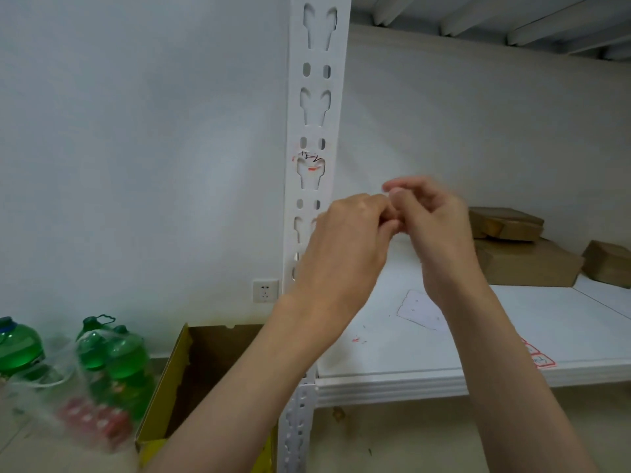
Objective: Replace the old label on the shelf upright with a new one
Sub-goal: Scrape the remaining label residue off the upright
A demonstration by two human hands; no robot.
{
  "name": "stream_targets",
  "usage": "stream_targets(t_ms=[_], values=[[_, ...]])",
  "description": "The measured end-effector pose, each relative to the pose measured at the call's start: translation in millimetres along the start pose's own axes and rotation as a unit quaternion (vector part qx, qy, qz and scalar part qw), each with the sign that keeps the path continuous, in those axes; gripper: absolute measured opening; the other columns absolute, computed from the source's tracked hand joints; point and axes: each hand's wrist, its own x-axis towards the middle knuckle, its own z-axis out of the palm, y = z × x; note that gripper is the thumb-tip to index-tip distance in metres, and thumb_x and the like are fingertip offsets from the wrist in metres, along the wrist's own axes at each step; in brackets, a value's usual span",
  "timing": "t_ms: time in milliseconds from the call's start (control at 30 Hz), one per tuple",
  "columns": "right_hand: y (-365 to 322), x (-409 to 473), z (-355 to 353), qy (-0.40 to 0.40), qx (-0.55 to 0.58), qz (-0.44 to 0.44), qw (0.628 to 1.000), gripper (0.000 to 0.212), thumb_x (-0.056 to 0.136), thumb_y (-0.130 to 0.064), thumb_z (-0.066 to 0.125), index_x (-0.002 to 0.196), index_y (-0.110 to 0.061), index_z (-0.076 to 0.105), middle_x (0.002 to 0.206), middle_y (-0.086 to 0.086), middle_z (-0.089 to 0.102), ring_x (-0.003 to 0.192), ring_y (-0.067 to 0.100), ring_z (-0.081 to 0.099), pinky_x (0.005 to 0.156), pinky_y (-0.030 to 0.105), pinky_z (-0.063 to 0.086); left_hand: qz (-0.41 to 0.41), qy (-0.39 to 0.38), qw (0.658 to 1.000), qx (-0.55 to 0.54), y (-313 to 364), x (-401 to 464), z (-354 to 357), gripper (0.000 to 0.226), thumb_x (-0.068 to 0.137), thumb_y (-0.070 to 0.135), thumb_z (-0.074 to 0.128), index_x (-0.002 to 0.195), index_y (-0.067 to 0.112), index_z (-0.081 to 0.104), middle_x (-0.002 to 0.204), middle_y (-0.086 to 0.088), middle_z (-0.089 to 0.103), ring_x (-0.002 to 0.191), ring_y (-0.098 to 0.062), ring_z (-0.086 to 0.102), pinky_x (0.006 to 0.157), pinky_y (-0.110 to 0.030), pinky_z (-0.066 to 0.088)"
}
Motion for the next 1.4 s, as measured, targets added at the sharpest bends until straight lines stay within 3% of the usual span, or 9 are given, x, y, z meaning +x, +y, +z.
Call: stream_targets(t_ms=[167,400,633,733,867,1000,1167,1267,1400], values=[[7.9,1.1,-27.6,-0.155,0.121,0.089,0.976,0.026,0.094,-0.02,0.064,0.103,0.002,0.072,0.091,0.013,0.074,0.08,0.022,0.069,0.082,0.03,0.058,-0.083,0.053,0.994,-0.045,-2.0,2.4,4.5,0.012,0.095,0.022,0.069,0.087,0.014,0.07,0.078,0.001,0.067,0.065,-0.022,0.069,0.065,-0.043,0.058],[15.5,-1.2,-36.3,-0.172,0.195,0.086,0.962,0.019,0.085,-0.011,0.064,0.097,0.002,0.071,0.087,0.011,0.074,0.082,0.019,0.072,0.079,0.024,0.057,-0.101,0.088,0.987,-0.088,15.6,1.4,-3.2,0.016,0.089,0.019,0.077,0.084,0.016,0.061,0.071,0.004,0.065,0.056,-0.014,0.068,0.06,-0.038,0.059],[4.7,-1.6,-23.7,-0.181,0.082,0.043,0.979,0.011,0.09,-0.009,0.069,0.091,0.002,0.07,0.087,0.016,0.071,0.079,0.026,0.071,0.079,0.029,0.058,-0.046,0.081,0.995,0.036,13.5,4.0,-25.0,0.015,0.087,0.008,0.075,0.085,0.016,0.063,0.075,0.001,0.064,0.064,-0.021,0.068,0.058,-0.041,0.058],[6.2,-0.2,-9.1,-0.119,0.058,0.035,0.991,0.008,0.094,-0.005,0.066,0.089,0.0,0.07,0.084,0.019,0.07,0.071,0.024,0.07,0.072,0.028,0.059,0.002,0.093,0.994,0.059,15.1,2.9,-27.7,0.012,0.089,0.013,0.075,0.089,0.016,0.064,0.077,0.002,0.066,0.066,-0.019,0.066,0.062,-0.042,0.058],[34.5,2.4,-0.7,-0.041,-0.051,0.081,0.995,0.012,0.092,-0.003,0.067,0.082,-0.005,0.074,0.072,0.013,0.072,0.062,0.023,0.069,0.062,0.029,0.06,0.088,0.208,0.973,0.047,9.9,12.3,-48.7,0.007,0.092,0.016,0.07,0.089,0.013,0.065,0.081,0.004,0.064,0.068,-0.011,0.06,0.064,-0.025,0.05],[70.2,1.8,-4.8,-0.033,-0.189,0.136,0.972,0.017,0.088,0.0,0.069,0.072,-0.004,0.074,0.069,0.013,0.073,0.054,0.018,0.069,0.059,0.025,0.061,0.015,0.301,0.953,-0.038,-15.7,22.1,-73.3,0.016,0.094,0.008,0.055,0.104,0.013,0.066,0.099,-0.003,0.064,0.077,-0.005,0.058,0.065,-0.016,0.045],[89.3,4.7,-2.6,-0.025,-0.282,0.158,0.946,0.018,0.078,-0.005,0.078,0.065,0.0,0.066,0.063,0.008,0.068,0.051,0.015,0.062,0.053,0.027,0.052,-0.148,0.188,0.953,-0.184,-40.9,26.0,-76.6,0.035,0.095,0.024,0.046,0.123,0.025,0.067,0.116,0.004,0.069,0.103,-0.011,0.065,0.094,-0.034,0.055],[92.1,5.6,-0.1,-0.008,-0.308,0.132,0.942,0.022,0.076,0.0,0.074,0.063,-0.007,0.056,0.061,0.004,0.058,0.057,0.019,0.052,0.057,0.029,0.043,-0.173,0.08,0.951,-0.243,-37.4,25.2,-69.3,0.036,0.098,0.015,0.038,0.117,0.017,0.069,0.109,0.006,0.075,0.098,-0.007,0.067,0.092,-0.03,0.053],[79.5,6.3,6.4,-0.057,-0.309,0.107,0.943,0.036,0.084,0.004,0.063,0.111,-0.02,0.058,0.102,-0.001,0.059,0.084,0.016,0.059,0.057,0.022,0.041,-0.172,0.051,0.942,-0.283,-33.9,23.2,-61.6,0.034,0.096,0.014,0.035,0.106,0.024,0.066,0.092,0.013,0.071,0.084,-0.003,0.061,0.077,-0.024,0.047]])
